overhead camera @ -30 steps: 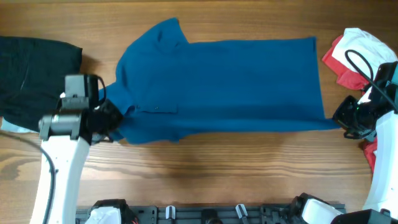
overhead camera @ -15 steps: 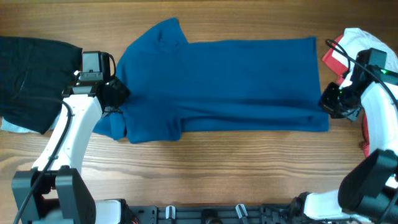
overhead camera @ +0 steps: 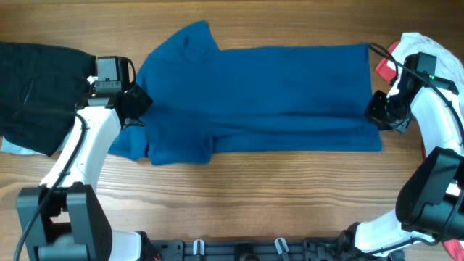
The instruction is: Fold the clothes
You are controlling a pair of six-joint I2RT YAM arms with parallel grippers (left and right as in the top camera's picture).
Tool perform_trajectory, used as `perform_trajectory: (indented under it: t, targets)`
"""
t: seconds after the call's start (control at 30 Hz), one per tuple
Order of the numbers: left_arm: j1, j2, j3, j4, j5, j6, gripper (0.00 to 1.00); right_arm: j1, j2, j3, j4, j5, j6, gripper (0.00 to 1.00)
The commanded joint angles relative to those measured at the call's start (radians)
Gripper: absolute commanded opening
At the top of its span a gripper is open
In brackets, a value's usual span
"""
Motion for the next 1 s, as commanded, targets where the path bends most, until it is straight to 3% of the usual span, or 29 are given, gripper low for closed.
perform_trajectory:
  t: [0.0,0.07,0.2,0.33,0.77,0.8,0.83,0.97]
  targets:
    - [0.0,0.013,0.001,-0.055,0.016,-0.004,0.47,0.003,0.012,-0.003,0.014,-0.003,-0.007,0.37]
    - [0.0,0.013,0.001,-0.134,0.035,-0.004,0.54,0.003,0.012,-0.003,0.016,-0.026,-0.008,0.38]
    - [-0.004,0.013,0.001,-0.288,0.137,-0.004,0.55,0.003,0.012,-0.003,-0.024,-0.085,-0.01,0.38]
    - [-0.019,0.013,-0.009,-0.369,0.137,0.02,0.55,0.003,0.012,-0.003,-0.091,-0.084,-0.011,0.38]
    - [-0.08,0.013,-0.181,-0.185,0.05,0.049,0.53,0.003,0.012,-0.003,-0.104,-0.084,-0.011,0.38]
    - [-0.08,0.013,-0.181,-0.179,0.05,0.049,0.49,0.003,0.012,-0.003,-0.104,-0.084,-0.011,0.38]
    - [-0.08,0.013,-0.181,-0.174,0.054,0.049,0.35,0.003,0.012,-0.003,-0.106,-0.084,-0.011,0.38]
    - [-0.08,0.013,-0.181,-0.172,0.056,0.049,0.04,0.003,0.012,-0.003,-0.112,-0.083,-0.011,0.38]
